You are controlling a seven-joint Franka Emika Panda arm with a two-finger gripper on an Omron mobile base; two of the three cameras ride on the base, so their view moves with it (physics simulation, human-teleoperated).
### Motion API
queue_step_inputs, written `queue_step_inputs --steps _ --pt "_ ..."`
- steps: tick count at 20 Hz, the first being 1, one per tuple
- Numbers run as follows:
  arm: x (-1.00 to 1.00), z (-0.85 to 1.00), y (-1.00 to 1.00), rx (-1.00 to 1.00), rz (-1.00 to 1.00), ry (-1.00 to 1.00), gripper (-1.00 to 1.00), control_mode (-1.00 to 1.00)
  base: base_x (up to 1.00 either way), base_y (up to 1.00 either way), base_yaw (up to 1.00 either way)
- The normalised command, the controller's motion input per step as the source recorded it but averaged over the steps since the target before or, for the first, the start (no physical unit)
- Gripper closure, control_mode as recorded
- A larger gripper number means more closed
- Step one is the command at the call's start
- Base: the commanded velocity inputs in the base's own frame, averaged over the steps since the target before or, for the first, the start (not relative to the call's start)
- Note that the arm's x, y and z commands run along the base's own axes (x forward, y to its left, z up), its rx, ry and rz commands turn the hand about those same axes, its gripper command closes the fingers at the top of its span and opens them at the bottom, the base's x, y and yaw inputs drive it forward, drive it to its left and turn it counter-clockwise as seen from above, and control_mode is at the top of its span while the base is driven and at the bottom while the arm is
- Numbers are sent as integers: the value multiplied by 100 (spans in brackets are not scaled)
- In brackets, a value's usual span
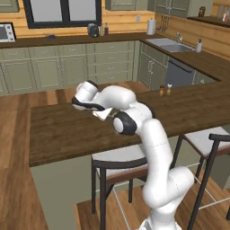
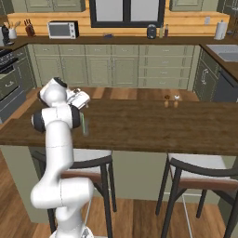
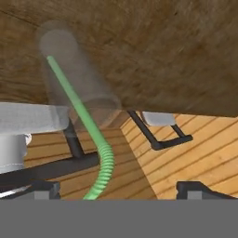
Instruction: Take a straw from the drawer in front and place it inside the glass cup on the dining counter.
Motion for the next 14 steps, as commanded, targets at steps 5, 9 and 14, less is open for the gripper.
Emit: queue_step_inputs --steps 5,9,14 --pt "0 -29 -1 15 1 -6 -100 -100 0 0 0" --pt "0 -13 0 21 6 -10 -100 -100 0 0 0" --pt "0 0 0 24 10 -14 -100 -100 0 0 0"
